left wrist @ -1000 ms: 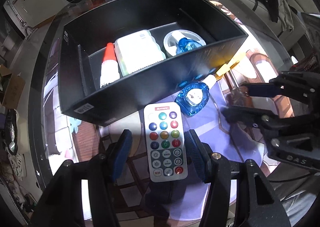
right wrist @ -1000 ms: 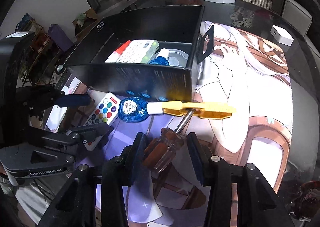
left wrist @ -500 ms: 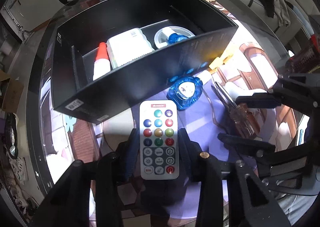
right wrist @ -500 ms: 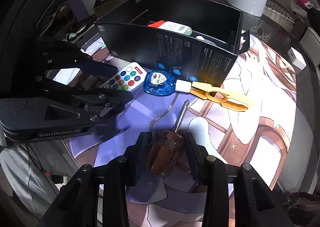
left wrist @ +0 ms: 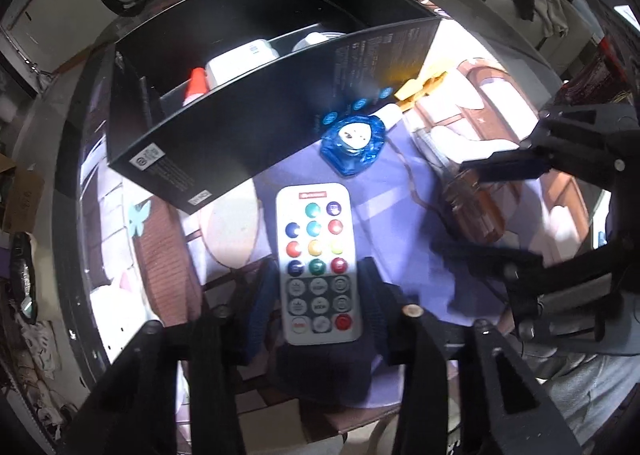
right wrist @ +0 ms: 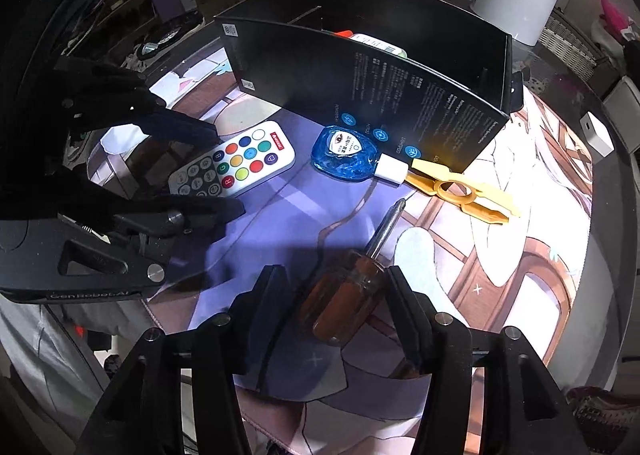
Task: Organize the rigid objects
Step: 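Close the left tool on the remote while the right tool closes on the screwdriver handle, then lift the remote with the left tool while the right tool lifts the screwdriver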
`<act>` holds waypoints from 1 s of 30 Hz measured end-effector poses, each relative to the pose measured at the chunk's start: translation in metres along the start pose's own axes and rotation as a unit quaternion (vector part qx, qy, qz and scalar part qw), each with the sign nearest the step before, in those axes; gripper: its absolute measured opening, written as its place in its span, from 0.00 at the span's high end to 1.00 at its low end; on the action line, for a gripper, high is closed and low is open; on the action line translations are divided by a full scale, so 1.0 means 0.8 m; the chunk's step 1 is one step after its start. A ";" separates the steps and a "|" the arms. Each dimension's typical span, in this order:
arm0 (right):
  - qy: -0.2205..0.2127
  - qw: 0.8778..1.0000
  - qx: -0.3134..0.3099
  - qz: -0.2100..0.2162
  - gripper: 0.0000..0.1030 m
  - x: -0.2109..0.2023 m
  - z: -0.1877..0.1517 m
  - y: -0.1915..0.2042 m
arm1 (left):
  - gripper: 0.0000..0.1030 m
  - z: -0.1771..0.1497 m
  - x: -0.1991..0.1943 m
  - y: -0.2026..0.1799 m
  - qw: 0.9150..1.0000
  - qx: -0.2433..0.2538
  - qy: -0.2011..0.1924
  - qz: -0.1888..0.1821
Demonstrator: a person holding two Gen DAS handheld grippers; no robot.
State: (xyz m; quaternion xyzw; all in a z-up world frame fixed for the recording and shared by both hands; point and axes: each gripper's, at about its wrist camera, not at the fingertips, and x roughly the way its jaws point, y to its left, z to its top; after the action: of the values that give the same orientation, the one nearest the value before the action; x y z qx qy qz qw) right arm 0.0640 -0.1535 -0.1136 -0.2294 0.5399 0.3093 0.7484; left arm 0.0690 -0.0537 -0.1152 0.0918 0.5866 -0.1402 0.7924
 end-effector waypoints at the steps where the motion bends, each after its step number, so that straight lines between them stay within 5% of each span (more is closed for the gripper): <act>1: -0.003 1.000 0.001 0.002 0.61 -0.001 0.000 -0.002 | 0.63 0.000 0.000 -0.002 1.000 0.003 0.000 0.003; 3: -0.004 1.000 0.004 0.000 0.73 -0.001 -0.001 -0.004 | 0.63 0.001 0.000 -0.003 1.000 0.007 0.000 0.007; 14: -0.020 1.000 -0.005 0.000 0.74 -0.008 0.006 -0.005 | 0.64 -0.002 -0.024 -0.019 0.999 0.020 -0.027 -0.001; 30: -0.180 0.983 0.026 -0.019 0.74 -0.080 0.021 -0.013 | 0.64 0.007 -0.112 -0.005 0.985 0.010 -0.169 0.012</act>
State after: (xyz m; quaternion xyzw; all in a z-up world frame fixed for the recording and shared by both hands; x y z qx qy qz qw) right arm 0.0681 -0.1630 -0.0472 -0.1603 0.3996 0.3169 0.8451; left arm 0.0482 -0.0489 -0.0275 0.0817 0.4417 -0.1498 0.8808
